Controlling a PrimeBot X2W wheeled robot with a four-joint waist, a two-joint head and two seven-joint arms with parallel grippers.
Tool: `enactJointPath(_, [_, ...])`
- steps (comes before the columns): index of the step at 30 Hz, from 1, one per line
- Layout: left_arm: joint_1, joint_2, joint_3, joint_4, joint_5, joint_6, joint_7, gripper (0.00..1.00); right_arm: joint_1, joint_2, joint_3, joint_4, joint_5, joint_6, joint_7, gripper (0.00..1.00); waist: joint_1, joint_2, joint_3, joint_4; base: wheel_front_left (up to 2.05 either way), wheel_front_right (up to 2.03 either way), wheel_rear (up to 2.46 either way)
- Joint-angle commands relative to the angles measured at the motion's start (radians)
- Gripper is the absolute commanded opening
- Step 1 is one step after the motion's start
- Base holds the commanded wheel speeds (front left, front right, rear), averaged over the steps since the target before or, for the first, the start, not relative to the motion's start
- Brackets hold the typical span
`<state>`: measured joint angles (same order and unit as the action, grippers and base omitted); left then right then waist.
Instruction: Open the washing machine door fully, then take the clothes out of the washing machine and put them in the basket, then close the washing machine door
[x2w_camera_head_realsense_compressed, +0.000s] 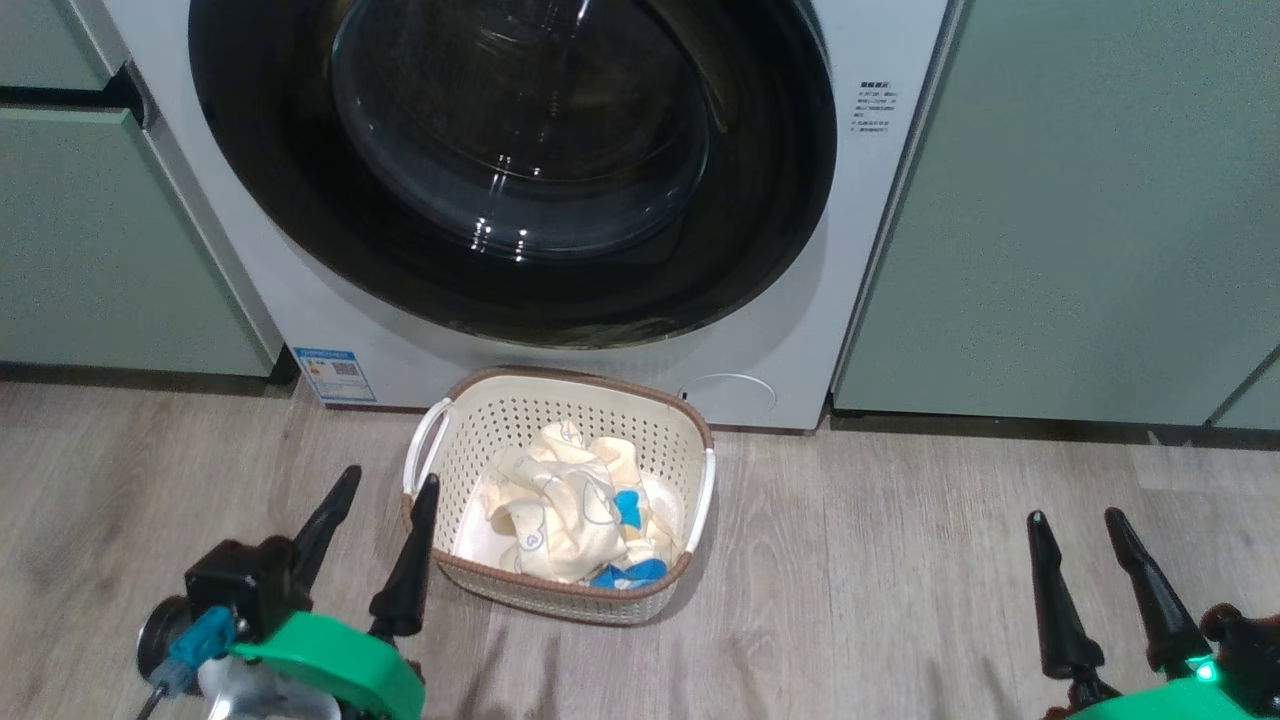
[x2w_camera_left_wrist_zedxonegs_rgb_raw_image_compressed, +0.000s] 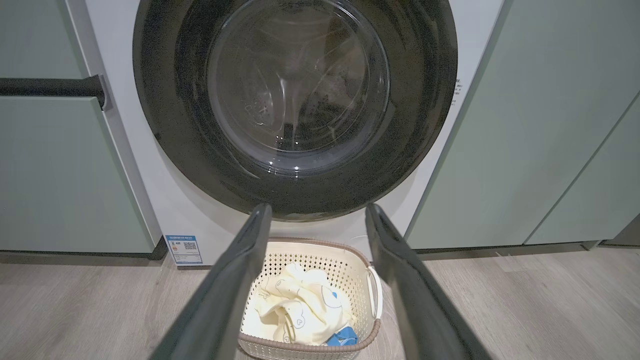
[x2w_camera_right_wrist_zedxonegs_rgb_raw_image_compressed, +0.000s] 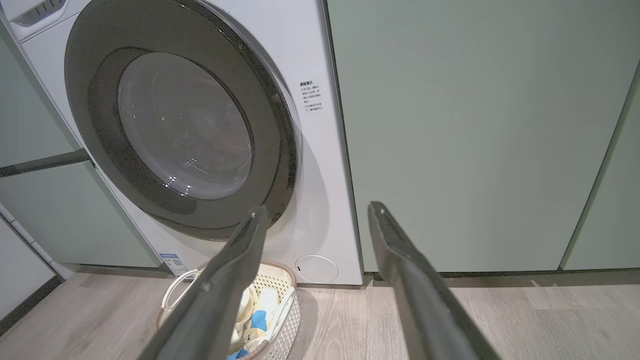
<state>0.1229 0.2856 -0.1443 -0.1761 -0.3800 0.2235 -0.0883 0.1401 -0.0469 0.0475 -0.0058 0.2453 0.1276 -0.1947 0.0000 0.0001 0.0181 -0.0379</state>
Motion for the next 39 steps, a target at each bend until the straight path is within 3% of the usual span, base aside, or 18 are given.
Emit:
enactJointPath(1, [-0.045,0.022,0.036,-0.036,-0.001,0.006,-0.006,1.00,-0.036,-0.003,0.025,-0.030,0.009,0.003,-0.005,1.00,0.0000,-0.0001,0.000,0.000,0.00,0.00,0.00])
enactJointPath(2, [-0.046,0.022,0.035,-0.037,0.000,0.006,-0.009,1.00,-0.036,-0.003,0.025,-0.029,0.012,0.003,-0.004,1.00,0.0000,-0.0001,0.000,-0.001,0.00,0.00,0.00])
enactJointPath(3, [0.000,0.000,-0.001,-0.001,0.000,0.001,-0.001,0.00,0.000,0.000,0.001,0.001,0.007,0.000,0.000,0.00,0.0000,-0.0001,0.000,-0.001,0.00,0.00,0.00])
enactJointPath(8, [0.013,-0.029,-0.021,0.064,-0.009,-0.002,0.001,0.00,0.008,0.000,0.011,0.068,0.020,0.000,0.002,0.00,0.0000,-0.0001,0.001,0.000,0.00,0.00,0.00])
enactJointPath(39, [-0.049,-0.070,0.035,0.159,-0.326,-0.091,0.040,0.00,-0.056,-0.022,-0.004,0.113,0.379,0.001,0.056,0.00,0.0000,-0.0001,-0.003,0.009,0.00,0.00,0.00])
